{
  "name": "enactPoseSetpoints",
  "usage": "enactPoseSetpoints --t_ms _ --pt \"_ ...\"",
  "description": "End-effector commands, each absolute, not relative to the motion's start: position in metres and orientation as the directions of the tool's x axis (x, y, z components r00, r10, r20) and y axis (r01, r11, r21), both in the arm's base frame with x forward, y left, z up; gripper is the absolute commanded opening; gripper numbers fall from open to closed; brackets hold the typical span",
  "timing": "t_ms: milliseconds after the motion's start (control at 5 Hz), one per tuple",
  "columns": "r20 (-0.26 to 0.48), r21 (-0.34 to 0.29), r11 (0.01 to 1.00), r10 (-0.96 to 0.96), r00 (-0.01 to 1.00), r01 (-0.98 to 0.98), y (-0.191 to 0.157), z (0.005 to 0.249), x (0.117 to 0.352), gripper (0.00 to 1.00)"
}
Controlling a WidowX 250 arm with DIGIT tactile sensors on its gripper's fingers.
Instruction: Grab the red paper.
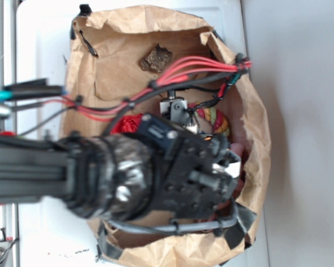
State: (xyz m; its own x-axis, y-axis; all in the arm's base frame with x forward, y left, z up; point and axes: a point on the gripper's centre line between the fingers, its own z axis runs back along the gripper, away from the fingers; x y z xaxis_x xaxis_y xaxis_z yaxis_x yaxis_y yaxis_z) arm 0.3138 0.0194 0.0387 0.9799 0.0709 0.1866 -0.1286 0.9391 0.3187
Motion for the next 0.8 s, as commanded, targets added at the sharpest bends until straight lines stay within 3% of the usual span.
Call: enactPoseSetpoints --t_ms 0,200,600 --pt "0.232 0.233 0.968 0.035 0.972 -0.090 0.027 0.053 0.317 1.00" --pt "0.254 0.165 0.986 -0.034 0.967 -0.009 0.008 0.091 0.267 1.00" --pt "0.308 0.092 0.995 -0.003 0.951 -0.026 0.031 0.106 0.244 1.00"
